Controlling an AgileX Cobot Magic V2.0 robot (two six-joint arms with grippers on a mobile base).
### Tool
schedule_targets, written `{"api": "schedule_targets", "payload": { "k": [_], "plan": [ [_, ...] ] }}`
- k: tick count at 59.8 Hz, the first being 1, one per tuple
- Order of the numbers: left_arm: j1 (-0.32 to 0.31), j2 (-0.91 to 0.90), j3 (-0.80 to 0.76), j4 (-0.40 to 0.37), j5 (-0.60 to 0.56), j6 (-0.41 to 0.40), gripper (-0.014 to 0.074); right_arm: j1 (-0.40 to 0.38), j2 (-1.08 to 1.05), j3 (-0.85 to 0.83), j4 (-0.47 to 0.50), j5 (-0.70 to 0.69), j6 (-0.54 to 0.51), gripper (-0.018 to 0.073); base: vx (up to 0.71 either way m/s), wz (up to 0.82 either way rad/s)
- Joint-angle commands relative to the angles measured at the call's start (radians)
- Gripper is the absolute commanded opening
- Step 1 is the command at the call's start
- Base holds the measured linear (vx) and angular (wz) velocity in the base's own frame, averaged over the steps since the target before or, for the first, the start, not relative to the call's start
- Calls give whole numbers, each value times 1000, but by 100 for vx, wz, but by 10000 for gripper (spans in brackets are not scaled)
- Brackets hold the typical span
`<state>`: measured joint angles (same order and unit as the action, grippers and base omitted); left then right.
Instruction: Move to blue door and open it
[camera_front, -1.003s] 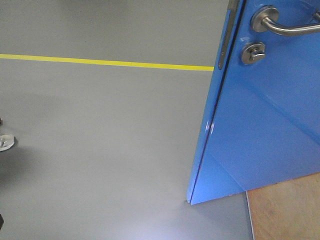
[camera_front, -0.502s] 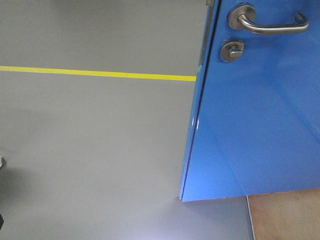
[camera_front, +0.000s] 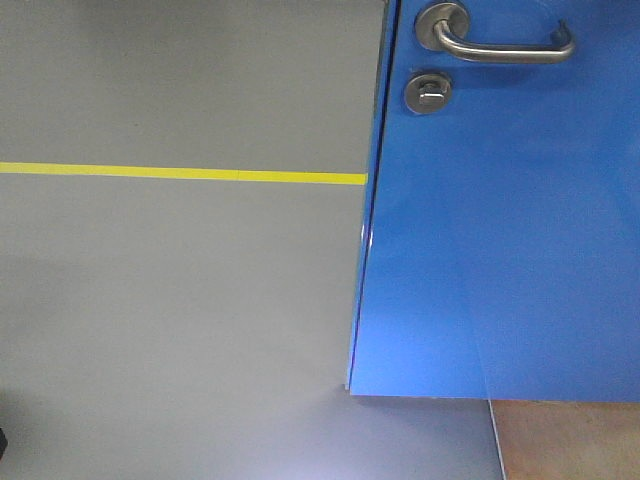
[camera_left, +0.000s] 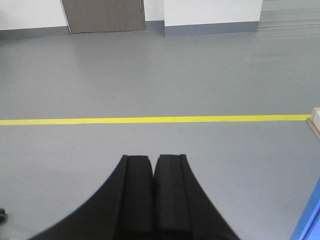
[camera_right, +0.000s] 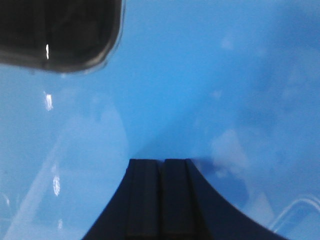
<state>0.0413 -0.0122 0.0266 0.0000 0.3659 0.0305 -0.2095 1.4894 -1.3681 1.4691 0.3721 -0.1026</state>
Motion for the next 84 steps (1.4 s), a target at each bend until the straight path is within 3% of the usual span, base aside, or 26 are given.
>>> {"api": "schedule_targets", "payload": {
  "k": [1, 65, 70, 74, 84],
  "plan": [
    [1, -15, 4, 0, -78, -3, 70, -5, -26, -36, 21, -32, -11, 5, 27, -7],
    [1, -15, 4, 0, -78, -3, 70, -4, -21, -36, 10, -50, -11, 5, 10, -7],
    [1, -15, 4, 0, -78, -3, 70, 23, -33, -30, -113, -87, -11, 5, 0, 0],
    [1, -15, 4, 0, -78, -3, 70, 69, -67, 8, -271, -141, -11, 5, 0, 0],
    [1, -15, 4, 0, -78, -3, 70, 228, -167, 151, -745, -159, -12, 5, 0, 0]
  ]
}}
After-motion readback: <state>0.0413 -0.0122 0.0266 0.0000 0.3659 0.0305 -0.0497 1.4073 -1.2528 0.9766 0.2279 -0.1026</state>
